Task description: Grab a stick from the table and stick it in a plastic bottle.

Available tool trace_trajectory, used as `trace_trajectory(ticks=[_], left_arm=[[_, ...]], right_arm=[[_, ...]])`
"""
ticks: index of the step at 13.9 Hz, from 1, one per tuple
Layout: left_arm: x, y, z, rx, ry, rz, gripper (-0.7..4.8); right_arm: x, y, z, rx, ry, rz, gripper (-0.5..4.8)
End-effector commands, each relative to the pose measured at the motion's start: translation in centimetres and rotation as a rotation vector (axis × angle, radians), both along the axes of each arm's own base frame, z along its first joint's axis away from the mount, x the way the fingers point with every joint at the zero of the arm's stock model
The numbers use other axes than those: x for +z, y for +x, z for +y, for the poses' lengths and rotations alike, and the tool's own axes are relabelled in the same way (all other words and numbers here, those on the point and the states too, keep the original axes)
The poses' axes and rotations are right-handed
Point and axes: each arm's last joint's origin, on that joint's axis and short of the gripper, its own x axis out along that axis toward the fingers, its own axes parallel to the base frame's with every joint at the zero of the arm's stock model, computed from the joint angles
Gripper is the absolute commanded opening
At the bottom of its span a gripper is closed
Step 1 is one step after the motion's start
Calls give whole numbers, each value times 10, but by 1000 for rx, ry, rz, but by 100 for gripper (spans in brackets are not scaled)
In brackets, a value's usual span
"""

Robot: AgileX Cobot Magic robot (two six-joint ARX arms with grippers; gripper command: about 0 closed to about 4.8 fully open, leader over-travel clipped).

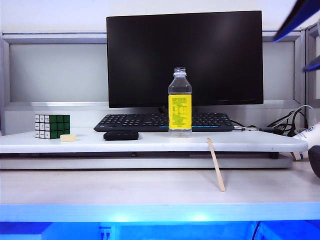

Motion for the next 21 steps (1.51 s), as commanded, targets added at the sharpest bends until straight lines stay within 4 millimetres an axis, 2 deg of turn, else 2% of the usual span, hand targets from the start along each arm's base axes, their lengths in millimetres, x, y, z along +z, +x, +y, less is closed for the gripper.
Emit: trace_trajectory(ticks=[1, 2, 4, 5, 6, 7, 8, 14, 16, 18, 21], left_arm=[[-1, -1, -1, -46, 8, 6, -6], [-1, -1, -1, -49, 16, 2, -6], [-1, -1, -2, -74, 13, 1, -6], [0, -2, -3, -130, 21, -11, -6], [0, -2, -3, -133, 21, -11, -6], [0, -2, -3, -134, 21, -12, -6], [0, -2, -3, -140, 19, -12, -6], [0, -2, -3, -140, 15, -10, -6], [0, -2, -3, -139, 16, -10, -6], [0, -2, -3, -140, 15, -10, -6], [0, -2, -3, -140, 15, -10, -6]], right_arm=[[-6, 13, 13, 23, -28, 15, 406], [-14, 23, 24, 42, -54, 31, 406], [-25, 35, 33, 57, -70, 55, 408], [-65, 66, 48, 87, -96, 165, 410], [-86, 83, 55, 80, -79, 200, 410], [-91, 87, 59, 79, -72, 206, 410], [-110, 98, 77, 95, -67, 190, 409], [-118, 134, 93, 92, -77, 207, 407], [-123, 138, 99, 84, -81, 229, 377], [-128, 137, 102, 87, -96, 247, 302], [-129, 136, 102, 74, -109, 252, 96]])
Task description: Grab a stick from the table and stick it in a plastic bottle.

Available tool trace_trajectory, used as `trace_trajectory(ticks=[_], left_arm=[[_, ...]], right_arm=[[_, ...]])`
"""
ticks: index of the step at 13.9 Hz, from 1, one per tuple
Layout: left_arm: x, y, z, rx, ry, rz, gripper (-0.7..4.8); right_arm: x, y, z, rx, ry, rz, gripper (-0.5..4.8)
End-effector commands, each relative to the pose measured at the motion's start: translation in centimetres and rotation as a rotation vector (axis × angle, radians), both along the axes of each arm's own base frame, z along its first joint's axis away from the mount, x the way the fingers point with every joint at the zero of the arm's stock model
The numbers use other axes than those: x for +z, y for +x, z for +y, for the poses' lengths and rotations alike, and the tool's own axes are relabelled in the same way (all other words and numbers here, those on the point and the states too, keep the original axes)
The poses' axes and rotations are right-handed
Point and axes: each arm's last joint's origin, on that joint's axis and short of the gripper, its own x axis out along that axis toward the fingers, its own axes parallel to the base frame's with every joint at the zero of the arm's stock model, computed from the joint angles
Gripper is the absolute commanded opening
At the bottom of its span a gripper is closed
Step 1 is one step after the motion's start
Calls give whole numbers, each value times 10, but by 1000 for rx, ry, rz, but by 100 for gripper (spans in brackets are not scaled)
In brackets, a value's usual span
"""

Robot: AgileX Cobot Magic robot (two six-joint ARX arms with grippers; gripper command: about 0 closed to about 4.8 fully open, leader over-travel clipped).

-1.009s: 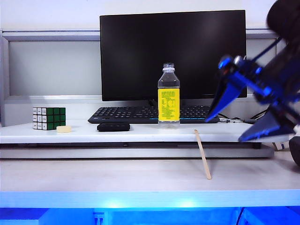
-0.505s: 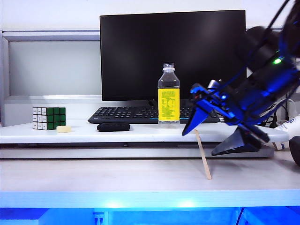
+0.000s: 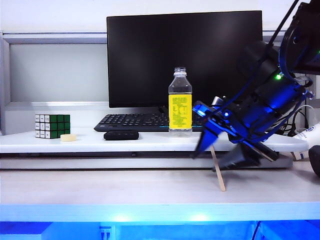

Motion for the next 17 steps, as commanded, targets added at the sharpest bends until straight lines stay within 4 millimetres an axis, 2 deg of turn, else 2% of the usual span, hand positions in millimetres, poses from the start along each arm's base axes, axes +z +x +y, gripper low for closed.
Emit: trace_trajectory(ticks=[1, 2, 11, 17], left_arm=[[-1, 0, 0, -12, -6, 16, -6], [-1, 0, 0, -13, -6, 16, -6], [-1, 0, 0, -12, -5, 9, -6], [5, 1, 0, -11, -1, -65, -6]], right_arm=[[2, 1, 0, -21, -16, -19, 35], [2, 1, 0, -27, -21, -21, -6], [5, 1, 0, -31, -21, -33, -6], [45, -5, -4, -35, -36, -199, -6]])
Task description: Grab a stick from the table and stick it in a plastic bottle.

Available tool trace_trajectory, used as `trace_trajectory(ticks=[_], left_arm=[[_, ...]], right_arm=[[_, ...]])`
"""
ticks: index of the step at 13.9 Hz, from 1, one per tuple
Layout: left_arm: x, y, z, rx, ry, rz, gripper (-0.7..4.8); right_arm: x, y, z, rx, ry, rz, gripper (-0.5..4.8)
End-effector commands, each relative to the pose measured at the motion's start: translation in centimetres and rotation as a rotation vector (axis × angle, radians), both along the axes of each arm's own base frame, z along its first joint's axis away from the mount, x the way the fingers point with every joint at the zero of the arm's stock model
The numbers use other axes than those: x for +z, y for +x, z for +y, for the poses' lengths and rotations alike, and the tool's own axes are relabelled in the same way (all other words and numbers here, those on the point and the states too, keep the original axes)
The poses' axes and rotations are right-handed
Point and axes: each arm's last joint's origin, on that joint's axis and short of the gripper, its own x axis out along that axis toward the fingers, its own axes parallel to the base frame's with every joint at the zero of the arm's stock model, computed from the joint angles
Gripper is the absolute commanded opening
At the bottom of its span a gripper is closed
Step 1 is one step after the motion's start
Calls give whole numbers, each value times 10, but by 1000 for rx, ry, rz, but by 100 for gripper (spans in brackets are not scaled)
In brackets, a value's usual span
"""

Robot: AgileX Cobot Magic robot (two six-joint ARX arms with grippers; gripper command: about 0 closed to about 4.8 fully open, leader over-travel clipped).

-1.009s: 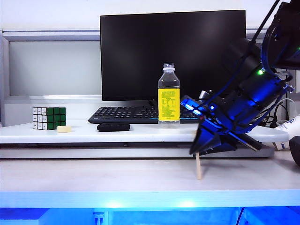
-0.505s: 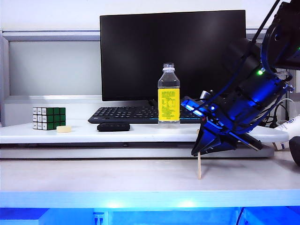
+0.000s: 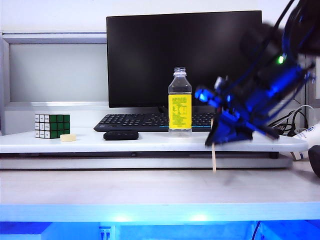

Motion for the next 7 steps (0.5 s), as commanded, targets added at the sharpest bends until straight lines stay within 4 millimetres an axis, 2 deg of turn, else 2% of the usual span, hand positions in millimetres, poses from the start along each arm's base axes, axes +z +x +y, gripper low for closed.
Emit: trace_trajectory(ticks=[1, 7], left_arm=[[4, 1, 0, -7, 0, -46, -6], [11, 1, 0, -5, 3, -116, -6]], right_arm=[[22, -3, -1, -8, 14, -86, -6], [66, -16, -7, -26, 46, -234, -6]])
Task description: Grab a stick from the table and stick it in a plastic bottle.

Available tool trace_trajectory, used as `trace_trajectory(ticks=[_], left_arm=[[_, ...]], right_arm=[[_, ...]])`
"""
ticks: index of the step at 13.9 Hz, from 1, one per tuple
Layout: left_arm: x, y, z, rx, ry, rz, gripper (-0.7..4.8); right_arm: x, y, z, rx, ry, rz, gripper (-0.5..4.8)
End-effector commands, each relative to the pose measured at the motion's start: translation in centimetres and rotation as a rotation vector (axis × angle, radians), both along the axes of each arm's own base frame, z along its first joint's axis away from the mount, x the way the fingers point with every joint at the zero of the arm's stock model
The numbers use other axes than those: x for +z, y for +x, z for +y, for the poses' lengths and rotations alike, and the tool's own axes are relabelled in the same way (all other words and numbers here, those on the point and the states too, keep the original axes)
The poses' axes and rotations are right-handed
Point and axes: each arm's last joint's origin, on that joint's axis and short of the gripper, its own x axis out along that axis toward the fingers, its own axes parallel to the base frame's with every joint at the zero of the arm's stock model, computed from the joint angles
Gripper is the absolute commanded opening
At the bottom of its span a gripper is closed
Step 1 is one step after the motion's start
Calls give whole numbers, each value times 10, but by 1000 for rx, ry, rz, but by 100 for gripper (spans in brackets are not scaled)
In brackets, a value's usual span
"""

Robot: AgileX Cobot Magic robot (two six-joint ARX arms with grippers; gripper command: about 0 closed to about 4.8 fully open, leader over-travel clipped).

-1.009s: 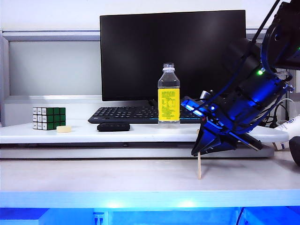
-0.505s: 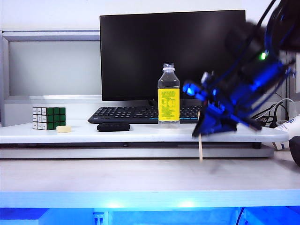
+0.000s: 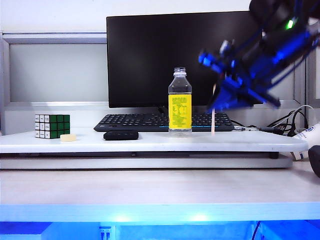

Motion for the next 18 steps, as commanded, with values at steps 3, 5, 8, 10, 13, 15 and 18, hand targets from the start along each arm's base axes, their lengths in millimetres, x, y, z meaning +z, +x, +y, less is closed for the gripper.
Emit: trace_trajectory(ticks=[3, 5, 8, 10, 13, 15, 18], left_arm=[[8, 1, 1, 20, -11, -79, -6], [11, 2, 2, 70, -39, -93, -6], [15, 2, 2, 89, -70, -120, -6], [17, 2, 3, 97, -88, -136, -6], [20, 1, 3, 96, -117, -147, -6], [20, 1, 2, 87, -131, -140, -6], [20, 1, 2, 84, -135, -135, -6]], right_arm=[[41, -1, -1, -11, -15, -178, -6], [59, 4, 0, -18, -13, -237, -6], [86, 10, 2, -36, -35, -339, -6], [99, 12, 2, -44, -57, -396, -6], [115, 15, 2, -49, -88, -461, -6], [122, 16, 3, -50, -109, -495, -6], [130, 18, 3, -49, -158, -552, -6]])
